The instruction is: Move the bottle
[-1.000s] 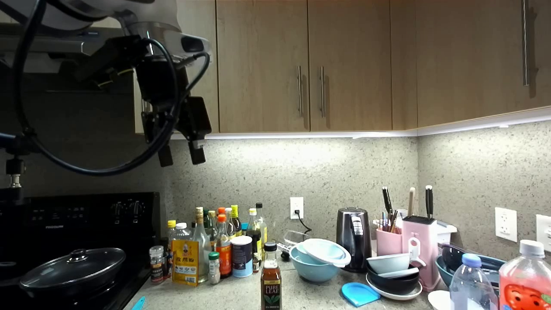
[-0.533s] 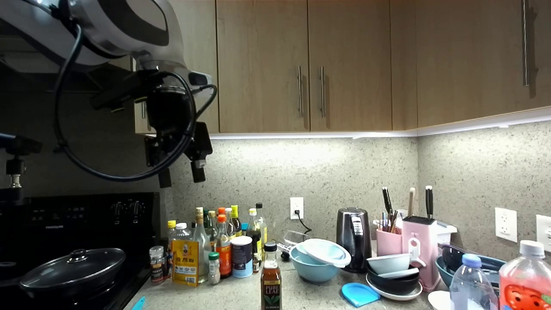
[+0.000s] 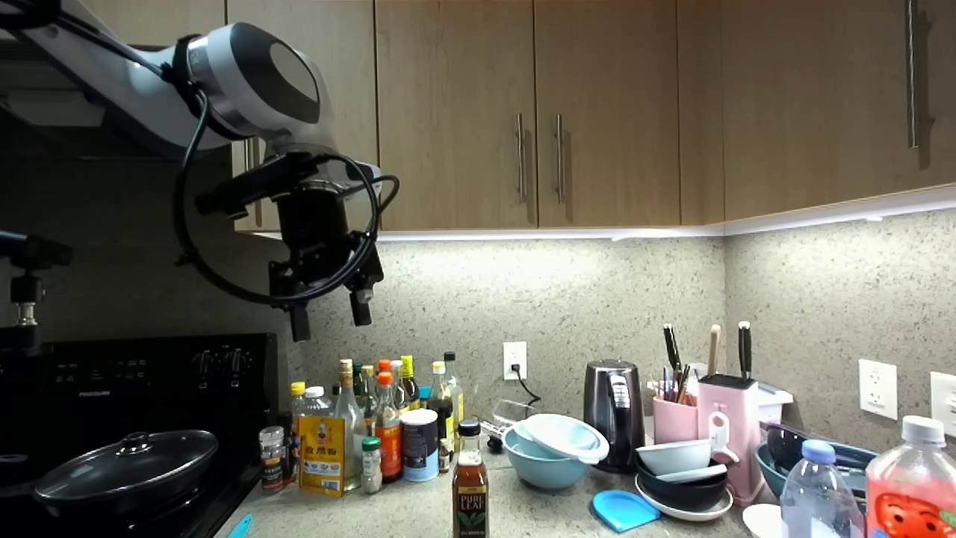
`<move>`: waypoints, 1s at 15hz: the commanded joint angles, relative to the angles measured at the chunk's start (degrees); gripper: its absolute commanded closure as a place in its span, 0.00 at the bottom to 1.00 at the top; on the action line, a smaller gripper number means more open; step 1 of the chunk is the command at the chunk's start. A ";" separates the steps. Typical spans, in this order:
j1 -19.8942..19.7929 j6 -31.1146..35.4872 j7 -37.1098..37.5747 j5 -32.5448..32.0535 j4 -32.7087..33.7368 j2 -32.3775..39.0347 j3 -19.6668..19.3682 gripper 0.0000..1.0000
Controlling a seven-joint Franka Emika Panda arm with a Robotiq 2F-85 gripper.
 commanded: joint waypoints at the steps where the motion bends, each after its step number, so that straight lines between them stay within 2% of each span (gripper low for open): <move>1: 1.31 -0.34 0.50 -0.57 0.49 0.69 -1.02 0.00; 3: 1.37 -0.57 0.50 -0.58 0.75 0.93 -1.02 0.00; 10: 2.14 10.79 -1.10 0.11 3.18 11.02 -1.99 0.00; 15: 2.65 12.71 -2.66 -0.25 6.91 18.59 -2.73 0.00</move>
